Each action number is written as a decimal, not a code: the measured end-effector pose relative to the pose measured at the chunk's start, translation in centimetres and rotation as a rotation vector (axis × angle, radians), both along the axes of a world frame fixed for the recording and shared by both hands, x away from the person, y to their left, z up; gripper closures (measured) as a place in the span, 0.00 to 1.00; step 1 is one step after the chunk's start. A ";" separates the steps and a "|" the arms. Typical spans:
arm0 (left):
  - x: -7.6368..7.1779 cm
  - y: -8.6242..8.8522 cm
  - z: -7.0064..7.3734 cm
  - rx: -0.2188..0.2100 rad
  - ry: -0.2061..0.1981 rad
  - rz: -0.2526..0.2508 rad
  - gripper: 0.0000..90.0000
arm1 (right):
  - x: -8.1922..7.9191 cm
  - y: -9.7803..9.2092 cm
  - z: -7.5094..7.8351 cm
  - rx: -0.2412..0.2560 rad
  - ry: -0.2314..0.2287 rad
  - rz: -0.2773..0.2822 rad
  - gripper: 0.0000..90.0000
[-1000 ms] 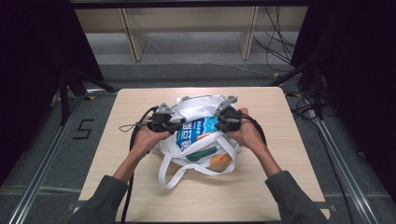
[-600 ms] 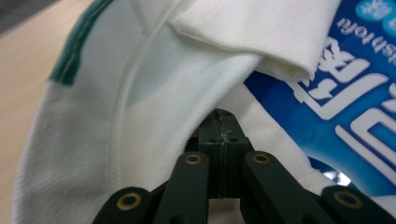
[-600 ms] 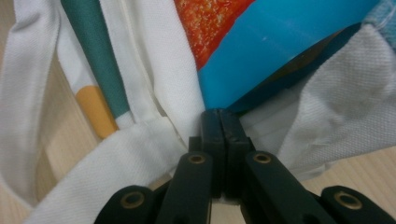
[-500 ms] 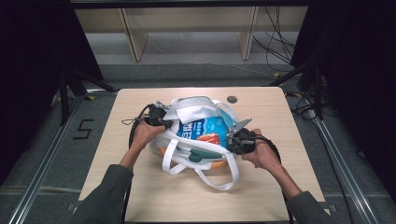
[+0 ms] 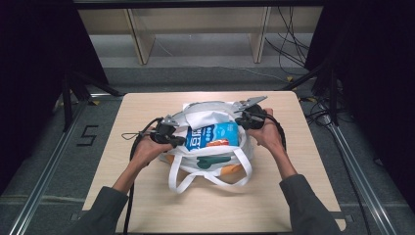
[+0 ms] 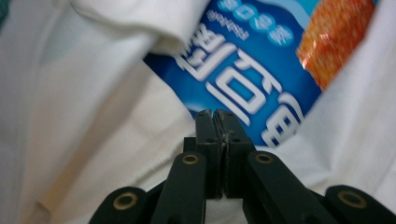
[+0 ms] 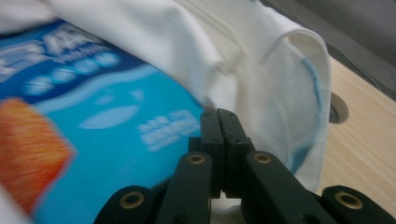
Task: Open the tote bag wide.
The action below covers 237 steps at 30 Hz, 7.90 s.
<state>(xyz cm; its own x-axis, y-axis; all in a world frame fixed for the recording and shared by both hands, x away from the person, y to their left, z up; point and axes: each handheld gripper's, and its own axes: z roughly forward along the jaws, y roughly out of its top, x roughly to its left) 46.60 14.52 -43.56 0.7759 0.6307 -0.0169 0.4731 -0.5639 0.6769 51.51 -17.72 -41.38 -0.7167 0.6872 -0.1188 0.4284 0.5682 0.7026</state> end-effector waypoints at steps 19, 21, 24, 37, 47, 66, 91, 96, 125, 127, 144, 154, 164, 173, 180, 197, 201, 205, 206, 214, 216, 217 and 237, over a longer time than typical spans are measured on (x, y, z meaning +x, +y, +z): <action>0.9 0.9 2.9 -0.081 -0.104 0.070 0.95 | -3.2 0.5 1.3 0.060 -0.025 0.064 1.00; 2.3 1.0 3.0 -0.059 -0.105 0.114 0.95 | -5.3 1.2 1.4 0.051 -0.023 0.142 1.00; 4.0 1.6 2.2 -0.066 -0.075 0.192 0.96 | -7.9 1.2 1.0 0.034 0.014 0.208 1.00; 6.2 1.3 -0.7 -0.030 -0.045 0.276 0.99 | -11.5 -0.2 -3.9 -0.003 0.072 0.202 1.00; -0.9 -0.6 0.2 -0.046 -0.053 0.038 0.93 | -11.0 -0.3 -1.1 0.100 -0.042 0.177 1.00; -4.1 0.8 -0.7 -0.156 -0.086 0.039 0.95 | -10.5 -0.5 -1.5 0.115 -0.048 0.141 1.00; -3.7 5.0 0.5 -0.273 -0.136 0.194 0.94 | -6.4 -4.3 0.4 0.151 -0.160 -0.075 1.00; -4.8 5.7 1.1 -0.304 -0.137 0.194 0.94 | -7.7 -3.7 1.2 0.179 -0.131 -0.054 1.00; -8.6 7.8 1.1 -0.386 -0.146 0.165 0.70 | -11.2 -5.5 0.8 0.274 -0.139 -0.032 0.77; -8.8 7.8 1.0 -0.393 -0.138 0.173 0.67 | -11.3 -5.6 0.8 0.273 -0.136 -0.040 0.72; -10.4 7.5 0.9 -0.388 -0.139 0.162 0.41 | -13.0 -5.5 0.7 0.288 -0.107 -0.064 0.48; -11.6 7.2 0.4 -0.392 -0.143 0.167 0.34 | -13.9 -6.0 0.1 0.292 -0.098 -0.091 0.40; -13.4 6.6 -0.4 -0.404 -0.139 0.168 0.30 | -14.8 -6.6 -0.9 0.301 -0.084 -0.104 0.32; -14.5 6.2 -1.2 -0.379 -0.149 0.150 0.29 | -15.8 -6.8 -1.6 0.306 -0.082 -0.095 0.31; -15.2 6.1 -1.8 -0.384 -0.134 0.163 0.28 | -16.5 -6.9 -2.0 0.286 -0.077 -0.072 0.31; -16.5 6.0 -3.3 -0.371 -0.145 0.144 0.24 | -18.9 -7.0 -3.6 0.312 -0.054 -0.051 0.28; -17.0 6.2 -3.6 -0.371 -0.142 0.147 0.24 | -19.6 -7.1 -3.8 0.307 -0.058 -0.060 0.27; -17.6 6.2 -3.9 -0.369 -0.146 0.149 0.24 | -20.2 -7.3 -4.2 0.309 -0.066 -0.047 0.26; -17.6 6.3 -4.0 -0.358 -0.155 0.126 0.24 | -20.4 -7.4 -4.2 0.298 -0.058 -0.048 0.25; -18.3 6.2 -4.5 -0.344 -0.137 0.121 0.23 | -21.7 -7.4 -5.3 0.268 -0.061 -0.041 0.20; -18.5 6.1 -4.8 -0.345 -0.125 0.113 0.23 | -22.3 -7.3 -5.6 0.266 -0.051 -0.044 0.20; -18.6 6.1 -4.9 -0.332 -0.125 0.111 0.23 | -22.6 -7.3 -5.8 0.263 -0.059 -0.042 0.20; -19.6 5.1 -5.7 -0.258 -0.134 0.059 0.22 | -24.4 -7.7 -7.2 0.244 -0.005 -0.028 0.19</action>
<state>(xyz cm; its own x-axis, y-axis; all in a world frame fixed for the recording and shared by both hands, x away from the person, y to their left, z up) 27.03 19.60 -49.29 0.7439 0.6632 -0.0825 0.3970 -0.3392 0.8528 27.12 -25.42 -48.53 -0.6971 0.7153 0.0495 0.4377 0.3699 0.8195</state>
